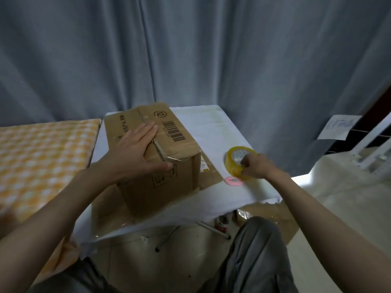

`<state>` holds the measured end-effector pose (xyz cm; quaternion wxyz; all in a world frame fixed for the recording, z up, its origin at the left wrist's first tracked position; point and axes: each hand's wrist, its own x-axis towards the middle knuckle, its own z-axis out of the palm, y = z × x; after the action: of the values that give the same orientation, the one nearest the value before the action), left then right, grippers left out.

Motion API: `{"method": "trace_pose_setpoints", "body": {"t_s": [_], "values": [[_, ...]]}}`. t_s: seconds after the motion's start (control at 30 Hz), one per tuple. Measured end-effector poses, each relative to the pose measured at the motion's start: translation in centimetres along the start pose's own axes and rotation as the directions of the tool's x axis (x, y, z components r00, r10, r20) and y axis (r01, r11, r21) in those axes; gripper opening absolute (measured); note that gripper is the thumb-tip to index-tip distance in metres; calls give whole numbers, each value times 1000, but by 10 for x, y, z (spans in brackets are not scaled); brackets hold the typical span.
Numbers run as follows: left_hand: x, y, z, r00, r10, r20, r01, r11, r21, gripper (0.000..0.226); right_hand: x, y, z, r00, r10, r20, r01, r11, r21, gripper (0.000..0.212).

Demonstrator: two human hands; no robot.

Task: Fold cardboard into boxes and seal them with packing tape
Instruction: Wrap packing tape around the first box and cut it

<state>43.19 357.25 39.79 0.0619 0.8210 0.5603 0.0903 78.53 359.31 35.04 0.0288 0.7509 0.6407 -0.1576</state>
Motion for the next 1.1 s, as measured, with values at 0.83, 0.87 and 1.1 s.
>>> {"method": "trace_pose_setpoints", "body": {"t_s": [0.83,0.87,1.1], "values": [[-19,-2,-1,992,121,-38,-121,993,11,117,-34,-117,-48,805,-236,-544,592,371,715,23],[-18,1,1,993,105,-47,-105,994,9,118,-37,-124,-51,797,-247,-551,604,333,724,24],[-23,5,-1,994,72,-84,-81,991,-109,116,-53,-179,-34,743,-320,-588,667,278,691,28]]}}
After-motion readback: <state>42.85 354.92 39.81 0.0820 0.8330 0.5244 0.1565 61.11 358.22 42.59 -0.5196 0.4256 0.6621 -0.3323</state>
